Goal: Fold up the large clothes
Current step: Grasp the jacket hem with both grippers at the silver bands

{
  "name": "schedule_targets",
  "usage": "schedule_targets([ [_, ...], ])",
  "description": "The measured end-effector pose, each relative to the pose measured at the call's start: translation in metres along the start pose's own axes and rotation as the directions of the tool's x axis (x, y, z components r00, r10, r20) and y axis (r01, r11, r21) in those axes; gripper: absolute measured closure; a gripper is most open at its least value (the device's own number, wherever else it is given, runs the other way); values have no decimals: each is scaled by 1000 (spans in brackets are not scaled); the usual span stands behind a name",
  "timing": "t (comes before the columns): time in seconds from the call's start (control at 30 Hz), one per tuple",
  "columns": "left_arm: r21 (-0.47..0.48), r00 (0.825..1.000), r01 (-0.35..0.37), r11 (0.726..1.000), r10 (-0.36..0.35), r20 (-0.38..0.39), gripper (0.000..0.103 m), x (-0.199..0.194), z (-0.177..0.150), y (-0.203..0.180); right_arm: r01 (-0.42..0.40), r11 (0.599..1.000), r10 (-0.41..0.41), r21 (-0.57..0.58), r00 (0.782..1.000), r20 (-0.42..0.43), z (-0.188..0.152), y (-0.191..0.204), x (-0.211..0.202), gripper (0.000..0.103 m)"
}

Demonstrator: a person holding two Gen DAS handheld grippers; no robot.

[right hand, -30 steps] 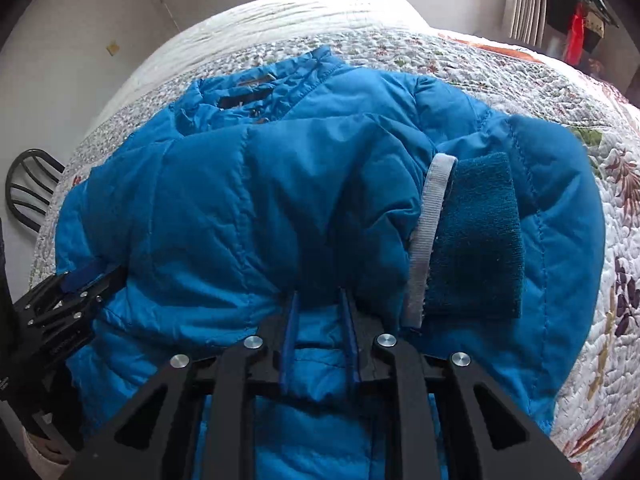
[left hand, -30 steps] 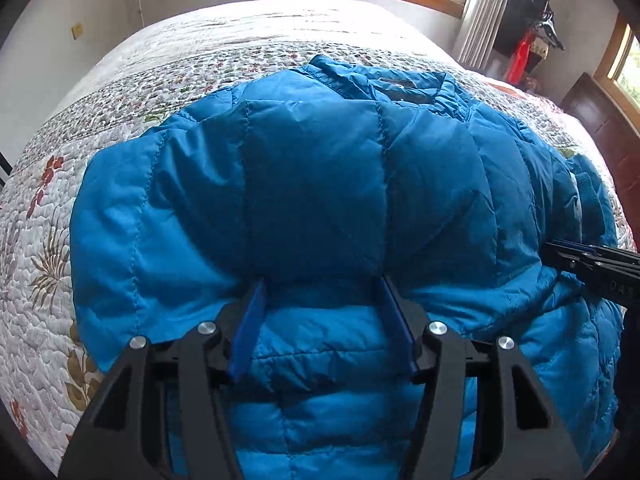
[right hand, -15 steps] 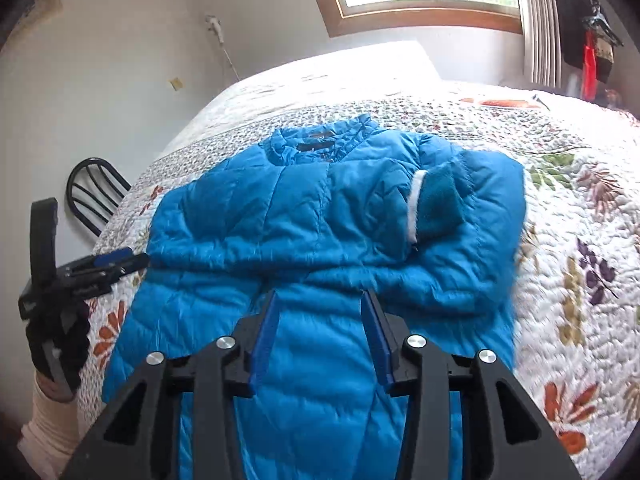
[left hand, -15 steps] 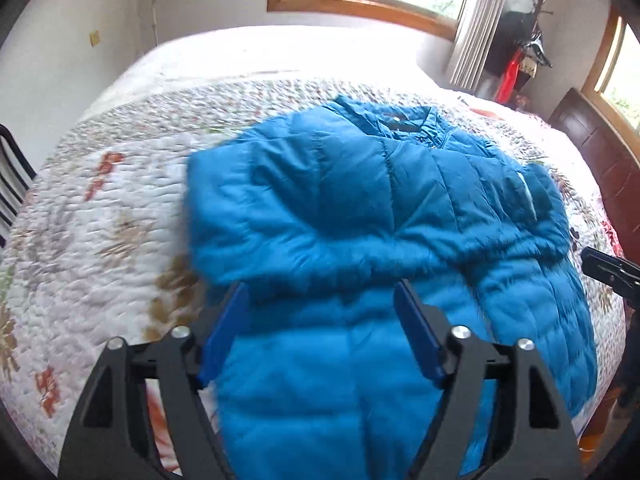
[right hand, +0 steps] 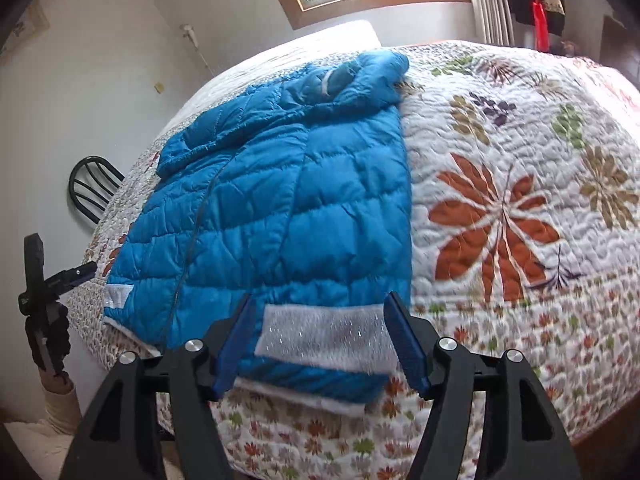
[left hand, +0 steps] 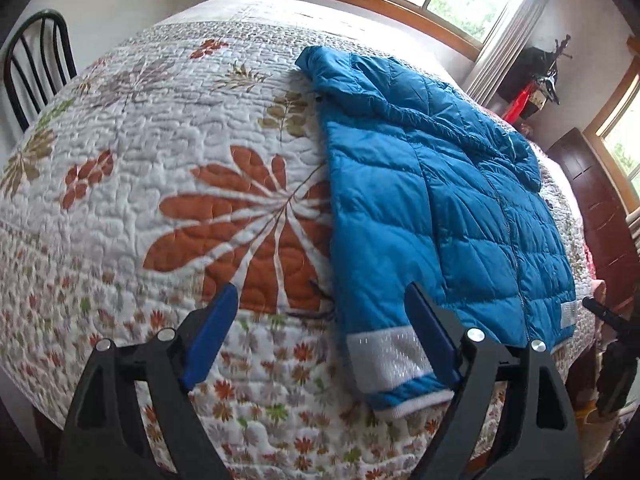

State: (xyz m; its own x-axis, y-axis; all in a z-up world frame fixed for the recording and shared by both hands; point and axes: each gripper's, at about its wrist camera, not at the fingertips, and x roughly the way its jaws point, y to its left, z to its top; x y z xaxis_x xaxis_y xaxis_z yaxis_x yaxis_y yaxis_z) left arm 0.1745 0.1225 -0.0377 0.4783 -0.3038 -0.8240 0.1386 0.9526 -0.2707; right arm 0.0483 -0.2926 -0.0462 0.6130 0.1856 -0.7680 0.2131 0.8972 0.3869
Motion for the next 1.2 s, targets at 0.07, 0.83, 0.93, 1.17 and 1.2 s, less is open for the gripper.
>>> schedule_targets([
  [0.07, -26, 999, 43, 999, -44, -17, 18, 0, -14, 4, -4, 999, 4, 33, 1000, 3, -14, -8, -3, 37],
  [0.83, -39, 966, 218, 975, -222, -133, 18, 40, -50, -37, -85, 993, 87, 83, 996, -19, -36, -18, 27, 44],
  [0.93, -63, 950, 268, 961, -275, -151, 35, 40, -51, -40, -105, 991, 105, 81, 994, -6, -37, -20, 23, 54],
  [1.17, -98, 941, 284, 954, -297, -163, 38, 49, -47, -38, -169, 978, 173, 125, 985, -19, -34, -33, 31, 53],
  [1.2, -91, 943, 280, 956, -291, -162, 38, 50, -47, -41, -176, 976, 179, 126, 984, -17, -33, -33, 33, 55],
])
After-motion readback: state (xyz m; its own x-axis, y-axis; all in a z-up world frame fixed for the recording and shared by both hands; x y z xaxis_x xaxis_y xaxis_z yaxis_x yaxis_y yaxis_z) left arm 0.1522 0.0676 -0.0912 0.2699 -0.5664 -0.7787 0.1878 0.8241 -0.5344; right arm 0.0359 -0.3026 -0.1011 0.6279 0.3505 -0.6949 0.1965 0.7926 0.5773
